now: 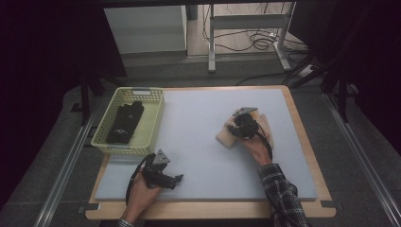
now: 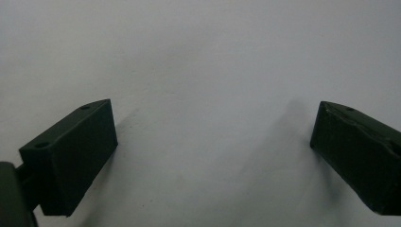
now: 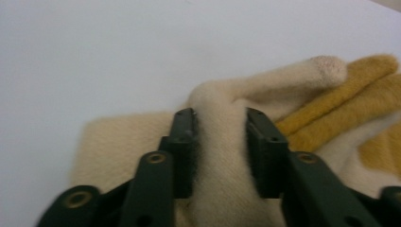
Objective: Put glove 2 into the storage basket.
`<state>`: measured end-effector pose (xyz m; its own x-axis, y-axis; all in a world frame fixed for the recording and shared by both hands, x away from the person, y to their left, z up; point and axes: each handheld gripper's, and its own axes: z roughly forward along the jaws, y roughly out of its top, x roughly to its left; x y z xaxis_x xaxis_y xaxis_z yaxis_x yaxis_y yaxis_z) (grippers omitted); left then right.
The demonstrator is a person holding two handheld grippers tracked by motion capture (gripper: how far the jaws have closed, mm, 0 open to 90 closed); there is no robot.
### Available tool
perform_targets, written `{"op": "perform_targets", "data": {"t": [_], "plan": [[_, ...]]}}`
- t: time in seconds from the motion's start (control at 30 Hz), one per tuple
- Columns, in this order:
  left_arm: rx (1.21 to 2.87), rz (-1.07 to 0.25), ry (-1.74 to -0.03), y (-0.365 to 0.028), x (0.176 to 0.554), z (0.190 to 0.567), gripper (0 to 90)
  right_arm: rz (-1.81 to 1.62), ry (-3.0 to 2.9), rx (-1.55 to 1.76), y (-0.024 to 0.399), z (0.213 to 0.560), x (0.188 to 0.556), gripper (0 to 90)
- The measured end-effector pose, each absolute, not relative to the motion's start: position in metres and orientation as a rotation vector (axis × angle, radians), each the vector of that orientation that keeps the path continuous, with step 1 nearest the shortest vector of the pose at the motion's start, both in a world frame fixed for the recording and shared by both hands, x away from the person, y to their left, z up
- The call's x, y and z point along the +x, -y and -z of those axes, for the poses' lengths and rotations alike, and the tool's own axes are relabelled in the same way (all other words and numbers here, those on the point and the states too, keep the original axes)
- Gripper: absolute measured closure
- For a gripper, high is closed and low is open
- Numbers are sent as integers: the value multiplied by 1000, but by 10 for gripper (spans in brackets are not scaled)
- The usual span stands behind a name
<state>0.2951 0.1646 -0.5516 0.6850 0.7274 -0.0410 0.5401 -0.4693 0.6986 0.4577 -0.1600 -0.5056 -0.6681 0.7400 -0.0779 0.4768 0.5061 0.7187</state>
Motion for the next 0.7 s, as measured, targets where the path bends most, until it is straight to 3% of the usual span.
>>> {"op": "perform_targets", "data": {"t": [0.13, 0.37, 0.57, 0.63, 0.7], "plan": [[2190, -341, -968, -165, 295, 552, 16, -1054, -2466, 954, 152, 498, 439, 745], [2188, -342, -969, -165, 295, 552, 16, -1117, -2590, 863, 133, 508, 402, 680], [2188, -342, -969, -164, 295, 552, 16, -1160, -2585, 801, 138, 496, 378, 448], [2188, -342, -969, -164, 295, 552, 16, -1154, -2528, 812, 145, 486, 381, 463], [2188, -342, -969, -164, 295, 552, 16, -1126, -2492, 843, 149, 481, 387, 555]]}}
